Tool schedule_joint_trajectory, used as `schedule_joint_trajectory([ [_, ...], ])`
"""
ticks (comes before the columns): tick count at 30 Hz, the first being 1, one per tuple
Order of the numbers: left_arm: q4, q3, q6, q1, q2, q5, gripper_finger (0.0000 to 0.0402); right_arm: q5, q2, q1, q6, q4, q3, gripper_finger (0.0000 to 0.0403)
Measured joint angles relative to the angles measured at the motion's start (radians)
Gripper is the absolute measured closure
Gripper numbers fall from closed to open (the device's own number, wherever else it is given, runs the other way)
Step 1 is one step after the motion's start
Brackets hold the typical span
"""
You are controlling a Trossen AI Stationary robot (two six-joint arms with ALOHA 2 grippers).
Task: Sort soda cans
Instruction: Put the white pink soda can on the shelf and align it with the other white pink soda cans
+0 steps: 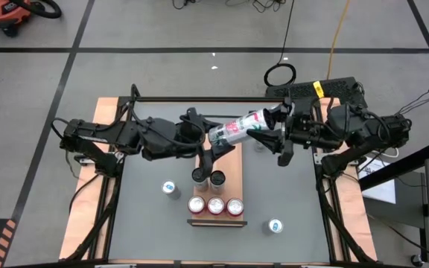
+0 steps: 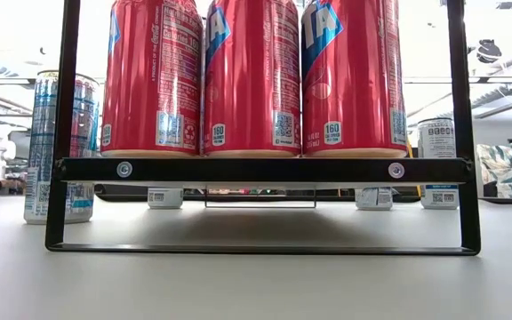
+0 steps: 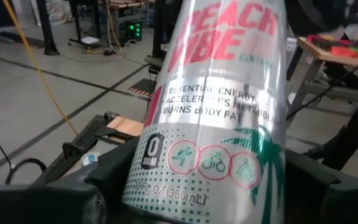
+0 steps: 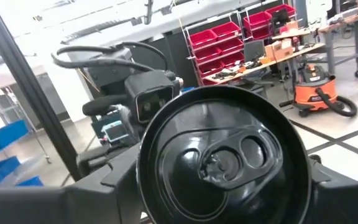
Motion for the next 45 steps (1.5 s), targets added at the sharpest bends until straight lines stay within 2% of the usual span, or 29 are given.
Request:
schedule_joint_trajectory([
  [8, -0.022, 0.003, -0.095, -0.007, -0.011, -0.001, 0.0010, 0.001, -0.033, 0.000, -0.066, -0.046, -0.001, 0.0175],
  [13, -0.138, 0.003, -0.218, -0.009, -0.049, -0.001, 0.0008, -0.031, -0.072, 0.000, -0.085, -0.167, -0.001, 0.0174],
  [21, -0.312, 0.002, -0.403, -0.010, -0.086, -0.003, 0.0009, -0.176, -0.085, 0.000, -0.087, -0.417, -0.001, 0.0174],
  [26, -0.354, 0.002, -0.476, -0.010, -0.086, -0.003, 0.0009, -0.219, -0.078, 0.002, -0.086, -0.507, -0.035, 0.0175],
  [35, -0.358, 0.001, -0.505, -0.010, -0.086, -0.006, 0.0009, -0.251, -0.092, 0.001, -0.077, -0.414, -0.260, 0.0174],
  [45, -0.376, 0.000, -0.504, -0.010, -0.085, -0.010, 0.0009, -0.265, -0.093, 0.002, -0.097, -0.210, -0.522, 0.0174],
])
